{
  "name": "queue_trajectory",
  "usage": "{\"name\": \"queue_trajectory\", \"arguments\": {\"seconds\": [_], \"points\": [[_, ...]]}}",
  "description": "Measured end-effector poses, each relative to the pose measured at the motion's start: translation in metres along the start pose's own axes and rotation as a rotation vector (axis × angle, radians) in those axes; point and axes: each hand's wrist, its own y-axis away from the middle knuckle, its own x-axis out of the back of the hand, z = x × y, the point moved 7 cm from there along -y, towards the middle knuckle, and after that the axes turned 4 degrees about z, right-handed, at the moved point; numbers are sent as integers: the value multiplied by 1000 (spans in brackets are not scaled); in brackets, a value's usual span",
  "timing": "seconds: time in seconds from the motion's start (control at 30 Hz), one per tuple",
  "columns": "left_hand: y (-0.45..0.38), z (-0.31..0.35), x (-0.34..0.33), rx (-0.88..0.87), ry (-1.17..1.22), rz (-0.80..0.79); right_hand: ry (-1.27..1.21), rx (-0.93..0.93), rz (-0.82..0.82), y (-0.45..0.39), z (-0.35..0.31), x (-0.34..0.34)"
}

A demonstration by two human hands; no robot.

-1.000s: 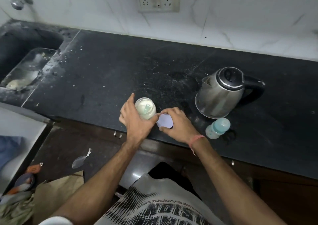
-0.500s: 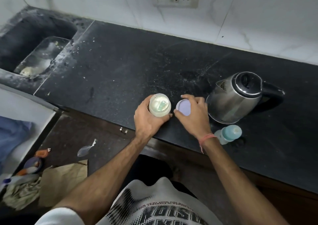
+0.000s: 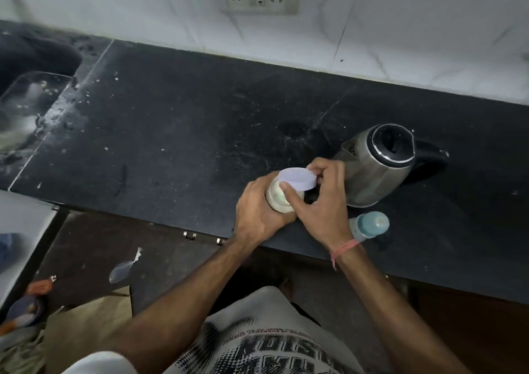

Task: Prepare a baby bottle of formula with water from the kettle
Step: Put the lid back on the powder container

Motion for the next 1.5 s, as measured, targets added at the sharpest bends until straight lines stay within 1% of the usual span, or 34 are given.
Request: {"name": "queue_trajectory", "arguments": {"seconds": [0.27, 0.33, 0.4, 0.43, 0.5, 0.6, 0.67, 0.7, 0.77, 0.8, 0.83, 0.9, 0.97, 1.0, 1.03, 1.1, 1.17, 1.3, 1.37, 1.43, 1.5], "points": [[10, 2, -19, -14, -26, -30, 176, 35, -269, 19, 21, -7], [12, 0, -21, -3, -29, -17, 215, 38, -366, 17, 20, -10], [14, -1, -21, 14, -18, -4, 352, 111, -447, 12, 16, -16], [14, -2, -21, 21, -11, -2, 432, 159, -457, 11, 13, -19], [14, -5, -22, 33, -10, -5, 577, 209, -422, 8, 10, -24], [14, -7, -20, 46, -5, -4, 799, 154, -329, 7, 6, -33], [14, -9, -19, 49, -6, 3, 925, 115, -329, 12, 2, -36], [14, -11, -19, 63, -2, 9, 954, 67, -340, 15, -4, -32], [15, -13, -19, 88, 13, 31, 993, -52, -386, 23, -11, -18], [15, -13, -18, 90, 18, 46, 989, -90, -419, 27, -13, -11], [16, -14, -18, 89, 24, 56, 974, -89, -440, 32, -16, -6], [17, -12, -19, 91, 57, 52, 914, 11, -427, 33, -29, 2], [17, -13, -20, 103, 80, 40, 812, 203, -408, 29, -43, 1], [17, -13, -21, 102, 69, 37, 769, 276, -462, 27, -46, -3], [17, -14, -22, 94, 52, 37, 756, 295, -559, 23, -46, -8], [17, -16, -24, 79, 17, 35, 780, 254, -751, 14, -38, -15], [16, -18, -24, 79, 14, 32, 842, 206, -839, 7, -30, -19], [17, -20, -24, 95, 88, 33, 1008, 107, -776, -6, -24, -10], [18, -22, -24, 107, 82, 41, 1016, 112, -742, -8, -25, -4], [19, -23, -25, 120, 90, 42, 1015, 217, -710, -11, -31, -2], [19, -23, -25, 127, 97, 37, 924, 298, -710, -12, -32, -4]]}}
